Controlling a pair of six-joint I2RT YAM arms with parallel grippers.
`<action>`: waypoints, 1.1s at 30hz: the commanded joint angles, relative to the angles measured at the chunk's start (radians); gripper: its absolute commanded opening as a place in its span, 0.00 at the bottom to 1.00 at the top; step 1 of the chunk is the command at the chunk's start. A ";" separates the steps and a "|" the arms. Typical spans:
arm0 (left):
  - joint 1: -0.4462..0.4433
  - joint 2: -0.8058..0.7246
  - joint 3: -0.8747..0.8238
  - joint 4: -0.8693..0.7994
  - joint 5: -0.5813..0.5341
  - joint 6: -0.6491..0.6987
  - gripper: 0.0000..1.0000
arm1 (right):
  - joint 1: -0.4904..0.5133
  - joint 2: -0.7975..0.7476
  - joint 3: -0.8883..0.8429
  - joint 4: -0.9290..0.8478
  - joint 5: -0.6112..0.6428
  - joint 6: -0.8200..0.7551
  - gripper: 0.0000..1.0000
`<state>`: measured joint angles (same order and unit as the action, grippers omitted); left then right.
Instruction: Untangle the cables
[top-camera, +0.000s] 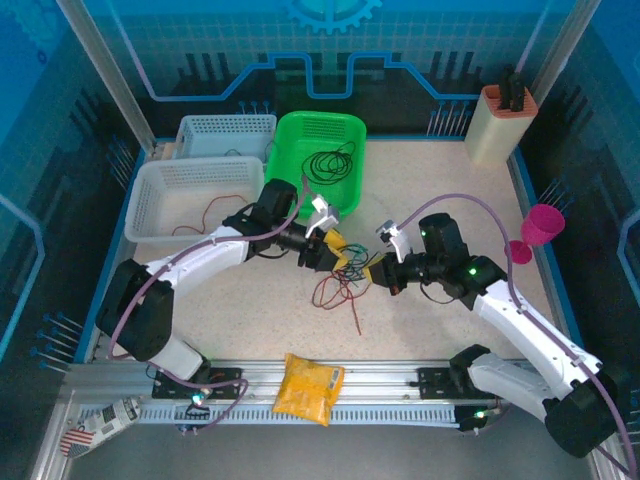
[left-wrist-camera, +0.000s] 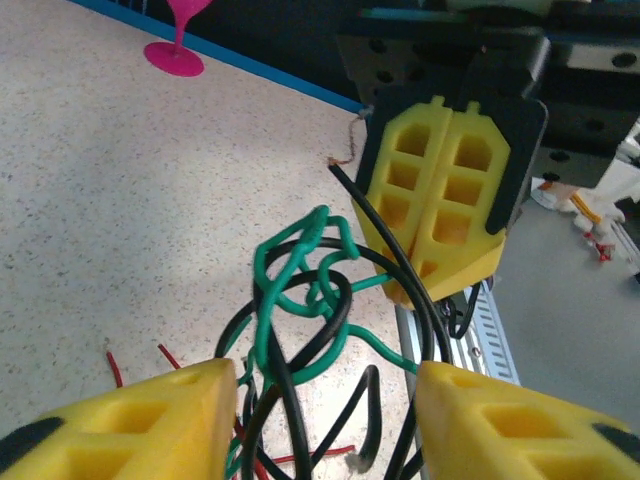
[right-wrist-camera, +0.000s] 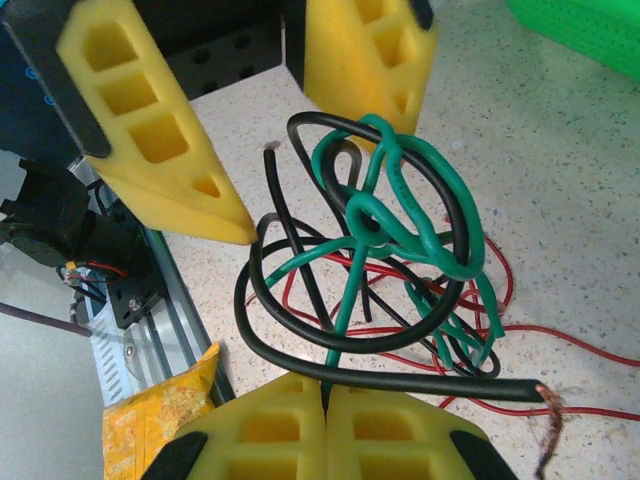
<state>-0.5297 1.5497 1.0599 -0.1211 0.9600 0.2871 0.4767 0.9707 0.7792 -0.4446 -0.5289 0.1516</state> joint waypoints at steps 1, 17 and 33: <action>-0.016 0.019 0.040 -0.013 0.050 0.017 0.47 | -0.006 0.006 0.031 0.000 -0.032 -0.029 0.00; -0.022 0.036 0.035 0.067 0.094 -0.057 0.18 | 0.000 0.026 0.040 0.010 -0.023 -0.033 0.00; -0.021 0.012 0.037 0.025 0.118 -0.008 0.00 | -0.031 0.091 0.095 -0.120 0.214 0.055 0.00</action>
<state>-0.5446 1.5833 1.0718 -0.0814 1.0187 0.2382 0.4690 1.0554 0.8513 -0.5251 -0.3862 0.1642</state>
